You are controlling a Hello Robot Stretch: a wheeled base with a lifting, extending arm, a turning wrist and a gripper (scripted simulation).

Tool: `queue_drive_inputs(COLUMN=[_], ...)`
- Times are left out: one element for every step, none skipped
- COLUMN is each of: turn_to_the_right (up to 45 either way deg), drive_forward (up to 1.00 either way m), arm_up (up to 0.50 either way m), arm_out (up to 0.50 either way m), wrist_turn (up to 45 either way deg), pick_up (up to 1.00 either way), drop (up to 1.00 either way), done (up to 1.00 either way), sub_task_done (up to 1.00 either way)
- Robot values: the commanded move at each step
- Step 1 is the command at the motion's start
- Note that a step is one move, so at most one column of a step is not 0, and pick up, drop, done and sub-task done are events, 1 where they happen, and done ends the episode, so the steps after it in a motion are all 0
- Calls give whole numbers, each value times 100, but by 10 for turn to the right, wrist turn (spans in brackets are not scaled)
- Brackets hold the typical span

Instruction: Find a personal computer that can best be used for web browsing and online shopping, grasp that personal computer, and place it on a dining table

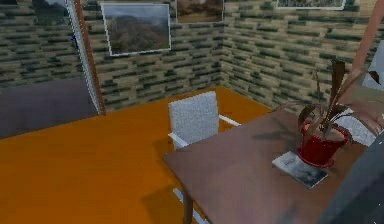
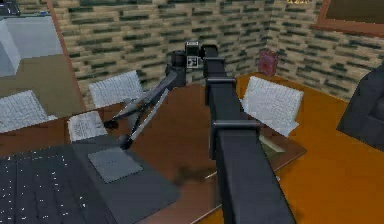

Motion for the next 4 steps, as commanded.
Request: queue_drive_inputs(turn_to_the_right=[0,0,0,0], drive_forward=[0,0,0,0], arm_up=[0,-32,0,0], arm_out=[0,0,0,-10], wrist_turn=[390,0,0,0], pick_up=[0,0,0,0], drop=[0,0,100,0], done=[0,0,0,0], sub_task_done=[0,0,0,0])
